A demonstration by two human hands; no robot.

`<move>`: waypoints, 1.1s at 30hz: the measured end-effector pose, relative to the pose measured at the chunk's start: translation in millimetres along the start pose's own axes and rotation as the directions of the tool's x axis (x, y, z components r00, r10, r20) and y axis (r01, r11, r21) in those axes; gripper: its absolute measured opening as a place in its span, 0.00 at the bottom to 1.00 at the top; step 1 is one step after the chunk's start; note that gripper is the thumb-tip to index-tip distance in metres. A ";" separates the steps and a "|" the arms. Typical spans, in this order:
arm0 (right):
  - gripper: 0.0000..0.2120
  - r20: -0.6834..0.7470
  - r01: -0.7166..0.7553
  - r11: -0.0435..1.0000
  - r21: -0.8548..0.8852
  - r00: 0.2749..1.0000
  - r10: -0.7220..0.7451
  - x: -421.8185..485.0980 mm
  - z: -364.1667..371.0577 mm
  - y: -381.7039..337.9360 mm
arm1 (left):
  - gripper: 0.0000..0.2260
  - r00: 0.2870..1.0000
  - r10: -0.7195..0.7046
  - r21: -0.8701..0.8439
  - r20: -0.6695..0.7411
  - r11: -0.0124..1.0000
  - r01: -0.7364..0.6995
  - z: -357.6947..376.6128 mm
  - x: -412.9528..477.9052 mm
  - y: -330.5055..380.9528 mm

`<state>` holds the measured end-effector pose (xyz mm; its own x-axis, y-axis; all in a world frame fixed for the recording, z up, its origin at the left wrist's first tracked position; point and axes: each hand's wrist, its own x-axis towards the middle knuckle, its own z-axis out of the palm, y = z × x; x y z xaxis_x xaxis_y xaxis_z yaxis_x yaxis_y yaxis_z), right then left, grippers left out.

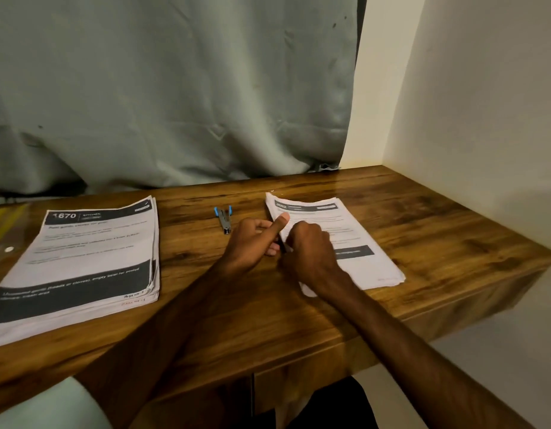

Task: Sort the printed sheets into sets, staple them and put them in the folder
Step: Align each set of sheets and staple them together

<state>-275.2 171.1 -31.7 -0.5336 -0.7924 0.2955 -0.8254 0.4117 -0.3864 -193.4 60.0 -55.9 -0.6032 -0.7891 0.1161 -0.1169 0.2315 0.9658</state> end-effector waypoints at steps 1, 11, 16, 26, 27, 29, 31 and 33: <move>0.06 -0.012 0.040 0.999 0.019 0.999 -0.039 -3.2 6.8 -4.7 | 0.24 0.999 -0.038 -0.069 0.008 0.997 0.039 0.0 1.2 0.4; 0.06 -0.153 0.225 0.955 0.193 0.968 -0.197 -25.8 25.3 -5.2 | 0.15 0.991 -0.127 -0.021 0.041 0.992 0.128 -13.2 6.1 -8.6; 0.08 -0.205 0.174 0.814 0.554 0.976 -0.069 -23.6 6.8 29.6 | 0.15 0.997 -0.040 0.051 -0.061 0.998 0.043 -15.3 3.3 -2.9; 0.32 -0.012 -0.192 0.526 0.829 0.933 0.360 28.4 -26.0 107.6 | 0.14 0.994 0.108 -0.109 0.019 0.988 -0.105 -34.9 -3.9 25.2; 0.23 0.025 -0.171 0.452 0.875 0.950 0.312 29.3 -31.3 104.9 | 0.14 0.992 0.121 -0.130 0.022 0.985 -0.117 -37.5 -5.2 26.8; 0.16 0.016 -0.114 0.403 0.908 0.971 0.237 28.4 -40.0 99.9 | 0.13 0.989 0.147 -0.162 0.021 0.976 -0.142 -41.0 -7.7 30.2; 0.15 -0.035 -0.054 0.378 0.924 0.974 0.223 29.7 -45.6 92.1 | 0.13 0.984 0.177 -0.202 0.001 0.964 -0.173 -44.9 -9.4 33.4; 0.13 -0.112 0.006 0.403 0.915 0.965 0.239 31.2 -49.7 82.5 | 0.13 0.979 0.199 -0.194 -0.038 0.960 -0.202 -47.3 -11.2 39.6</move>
<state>-369.0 202.6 -10.9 -0.7325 -0.6158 0.2904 -0.1667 -0.2512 -0.9535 -154.0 51.1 -8.0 -0.5840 -0.7484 0.3144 0.1631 0.2712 0.9486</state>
